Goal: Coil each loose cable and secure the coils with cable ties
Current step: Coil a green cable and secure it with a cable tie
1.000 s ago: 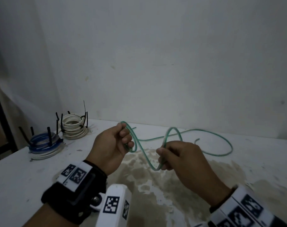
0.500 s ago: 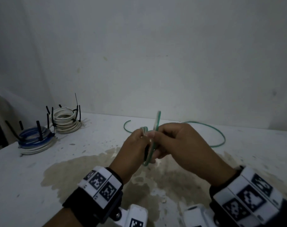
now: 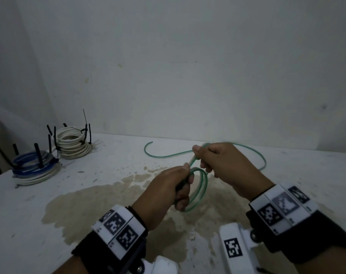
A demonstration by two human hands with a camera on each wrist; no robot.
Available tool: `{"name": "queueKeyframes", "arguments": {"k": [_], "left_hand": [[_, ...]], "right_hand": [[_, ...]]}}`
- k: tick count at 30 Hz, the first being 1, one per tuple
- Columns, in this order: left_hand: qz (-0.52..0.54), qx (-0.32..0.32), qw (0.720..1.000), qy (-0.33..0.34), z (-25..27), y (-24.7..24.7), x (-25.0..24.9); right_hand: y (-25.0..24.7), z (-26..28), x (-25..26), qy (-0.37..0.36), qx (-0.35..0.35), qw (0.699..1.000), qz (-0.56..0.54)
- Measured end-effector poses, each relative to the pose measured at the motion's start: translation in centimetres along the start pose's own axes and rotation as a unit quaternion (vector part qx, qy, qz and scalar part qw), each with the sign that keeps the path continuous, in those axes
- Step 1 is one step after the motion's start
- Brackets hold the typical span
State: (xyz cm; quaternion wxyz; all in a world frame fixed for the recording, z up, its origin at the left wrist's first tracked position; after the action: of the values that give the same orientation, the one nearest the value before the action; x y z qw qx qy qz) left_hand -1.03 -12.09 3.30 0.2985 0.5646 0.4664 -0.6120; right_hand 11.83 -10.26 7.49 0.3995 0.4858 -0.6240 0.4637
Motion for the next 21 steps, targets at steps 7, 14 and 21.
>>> {"name": "queueKeyframes", "arguments": {"k": [7, 14, 21], "left_hand": [[-0.036, -0.015, 0.999, 0.002, -0.3, -1.2, -1.1], [-0.011, -0.077, 0.997, 0.024, -0.6, -2.5, -3.1], [-0.206, -0.241, 0.931, 0.181, 0.0, -3.8, -5.9]], "right_hand": [[-0.3, 1.3, 2.7, -0.172, -0.047, 0.969, 0.173], [3.1, 2.7, 4.1, -0.257, 0.121, 0.931, 0.227], [3.4, 3.1, 4.8, -0.243, 0.105, 0.93, 0.255]]}}
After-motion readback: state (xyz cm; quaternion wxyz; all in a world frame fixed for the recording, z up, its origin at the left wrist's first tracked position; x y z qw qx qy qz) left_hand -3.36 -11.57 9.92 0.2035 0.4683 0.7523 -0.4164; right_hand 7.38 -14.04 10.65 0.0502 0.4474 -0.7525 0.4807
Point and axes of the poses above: each hand's wrist, its own z-axis away from the middle knuckle, its own y-axis out of the palm, x = y × z, the point moved 7 cm from there along -z, towards the middle knuckle, and after that the axes turned 14 degrees about -z, right-handed, at the moved point
